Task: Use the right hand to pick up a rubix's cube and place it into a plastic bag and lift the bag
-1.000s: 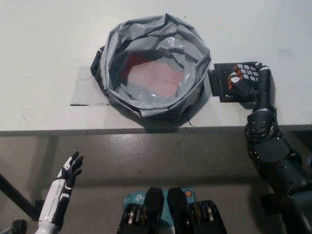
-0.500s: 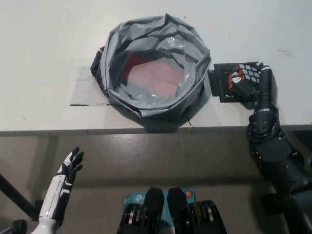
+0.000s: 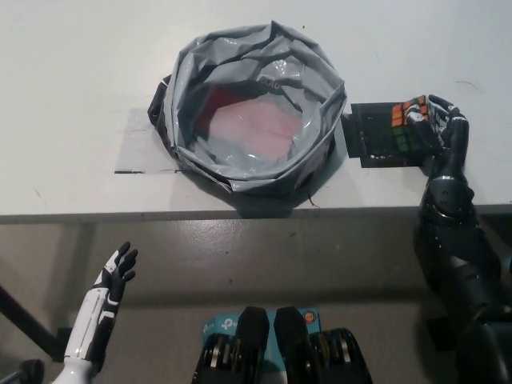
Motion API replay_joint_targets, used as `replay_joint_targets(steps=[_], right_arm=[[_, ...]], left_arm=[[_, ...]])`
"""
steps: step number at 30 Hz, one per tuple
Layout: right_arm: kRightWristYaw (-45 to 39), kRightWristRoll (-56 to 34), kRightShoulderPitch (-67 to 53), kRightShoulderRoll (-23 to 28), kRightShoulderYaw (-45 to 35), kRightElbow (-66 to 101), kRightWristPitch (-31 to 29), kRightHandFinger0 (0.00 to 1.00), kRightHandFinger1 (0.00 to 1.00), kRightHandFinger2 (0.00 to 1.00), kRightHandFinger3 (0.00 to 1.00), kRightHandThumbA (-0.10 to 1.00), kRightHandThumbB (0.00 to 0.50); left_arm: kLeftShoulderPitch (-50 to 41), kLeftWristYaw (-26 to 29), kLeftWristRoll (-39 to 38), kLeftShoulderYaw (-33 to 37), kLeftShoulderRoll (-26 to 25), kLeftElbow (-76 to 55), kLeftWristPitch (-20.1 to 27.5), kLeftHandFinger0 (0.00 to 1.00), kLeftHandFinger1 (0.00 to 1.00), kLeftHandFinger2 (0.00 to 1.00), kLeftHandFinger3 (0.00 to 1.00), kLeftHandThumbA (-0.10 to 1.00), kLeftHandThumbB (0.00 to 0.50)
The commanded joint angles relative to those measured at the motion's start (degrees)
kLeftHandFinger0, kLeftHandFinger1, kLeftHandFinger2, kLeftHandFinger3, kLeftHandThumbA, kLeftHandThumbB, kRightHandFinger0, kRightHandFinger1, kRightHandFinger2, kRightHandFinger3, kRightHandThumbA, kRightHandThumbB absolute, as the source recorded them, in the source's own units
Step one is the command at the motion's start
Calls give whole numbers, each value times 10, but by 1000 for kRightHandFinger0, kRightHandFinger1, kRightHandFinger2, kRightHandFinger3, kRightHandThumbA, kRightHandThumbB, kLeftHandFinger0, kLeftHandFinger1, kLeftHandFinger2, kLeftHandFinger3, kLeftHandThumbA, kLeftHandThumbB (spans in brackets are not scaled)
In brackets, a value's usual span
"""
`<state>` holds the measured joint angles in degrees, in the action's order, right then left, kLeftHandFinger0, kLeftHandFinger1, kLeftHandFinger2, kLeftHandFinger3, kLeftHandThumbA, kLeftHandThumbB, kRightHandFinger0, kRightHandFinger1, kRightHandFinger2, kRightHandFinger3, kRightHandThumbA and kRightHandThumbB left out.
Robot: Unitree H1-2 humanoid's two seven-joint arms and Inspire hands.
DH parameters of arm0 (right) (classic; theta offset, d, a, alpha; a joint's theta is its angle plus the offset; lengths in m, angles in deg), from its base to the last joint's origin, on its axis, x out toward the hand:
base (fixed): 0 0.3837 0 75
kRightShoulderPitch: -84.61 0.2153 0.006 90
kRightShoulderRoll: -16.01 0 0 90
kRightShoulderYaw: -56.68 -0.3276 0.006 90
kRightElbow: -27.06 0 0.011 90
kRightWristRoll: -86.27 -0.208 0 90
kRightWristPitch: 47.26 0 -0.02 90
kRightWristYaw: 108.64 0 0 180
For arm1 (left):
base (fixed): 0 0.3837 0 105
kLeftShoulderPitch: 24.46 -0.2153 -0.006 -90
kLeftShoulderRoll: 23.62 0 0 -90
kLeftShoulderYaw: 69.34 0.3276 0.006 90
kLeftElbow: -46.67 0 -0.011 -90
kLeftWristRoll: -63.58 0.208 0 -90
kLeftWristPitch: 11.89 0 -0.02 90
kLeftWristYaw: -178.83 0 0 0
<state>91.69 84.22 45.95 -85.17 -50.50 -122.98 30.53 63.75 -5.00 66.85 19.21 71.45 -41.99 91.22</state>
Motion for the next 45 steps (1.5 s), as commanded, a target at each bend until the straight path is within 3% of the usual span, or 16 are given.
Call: replay_joint_targets(steps=[1, 9, 13, 15, 19, 22, 26, 30, 35, 38, 42, 43, 45], right_arm=[[-74, -130, 21, -26, -38, 175, 45, 0, 353, 790, 792, -100, 147], [-80, -167, 14, -46, -31, 326, 114, 0, 375, 823, 823, -100, 116], [-83, -207, 19, -57, -38, 374, 151, 0, 363, 848, 880, -100, 130], [-92, -230, 25, -61, -40, 389, 165, 0, 356, 862, 974, -100, 109], [-93, -242, 36, -71, -32, 416, 180, 0, 366, 953, 976, -100, 94], [-93, -236, 49, -79, -13, 431, 200, 0, 362, 886, 974, -100, 118], [-88, -201, 60, -94, 21, 427, 202, 0, 295, 834, 911, -100, 142], [-95, -180, 63, -105, 55, 398, 190, 0, 270, 816, 929, -100, 132], [-92, -134, 64, -108, 100, 342, 167, 0, 377, 919, 873, -100, 116], [-90, -105, 71, -108, 127, 297, 145, 10, 486, 969, 891, -100, 110], [-82, -75, 86, -106, 155, 238, 120, 21, 489, 928, 851, -100, 131], [-82, -68, 91, -106, 162, 217, 110, 1, 467, 878, 831, -100, 126], [-70, -33, 98, -103, 188, 183, 108, 0, 466, 886, 862, -100, 142]], left_arm=[[3, 3, -5, -7, -4, -10, 9, 1000, 1000, 1000, 1000, 1000, 236], [1, 5, 2, -5, -4, -11, 14, 1000, 1000, 1000, 1000, 1000, 219], [-2, 8, 7, -5, -4, -15, 11, 1000, 1000, 1000, 1000, 1000, 218], [-3, 8, 6, -6, -4, -14, 10, 1000, 1000, 1000, 1000, 1000, 218], [-4, 7, 4, -5, -2, -15, 7, 1000, 1000, 1000, 1000, 1000, 217], [-4, 8, 6, -4, -1, -14, 7, 1000, 1000, 1000, 1000, 1000, 217], [-5, 7, 6, -4, -1, -14, 6, 1000, 1000, 1000, 1000, 1000, 217], [-6, 5, 4, -3, -1, -12, 7, 1000, 1000, 1000, 1000, 1000, 210], [-8, 4, 1, -3, -1, -13, 6, 1000, 1000, 1000, 1000, 1000, 214], [-7, 1, -2, -1, -1, -16, 2, 1000, 1000, 1000, 1000, 1000, 217], [-5, 2, 3, 0, -1, -18, 1, 1000, 1000, 1000, 1000, 1000, 215], [-4, 3, 5, 0, -1, -17, 3, 1000, 1000, 1000, 1000, 1000, 226], [-2, 4, 6, -1, -2, -18, 0, 1000, 1000, 1000, 1000, 1000, 218]])
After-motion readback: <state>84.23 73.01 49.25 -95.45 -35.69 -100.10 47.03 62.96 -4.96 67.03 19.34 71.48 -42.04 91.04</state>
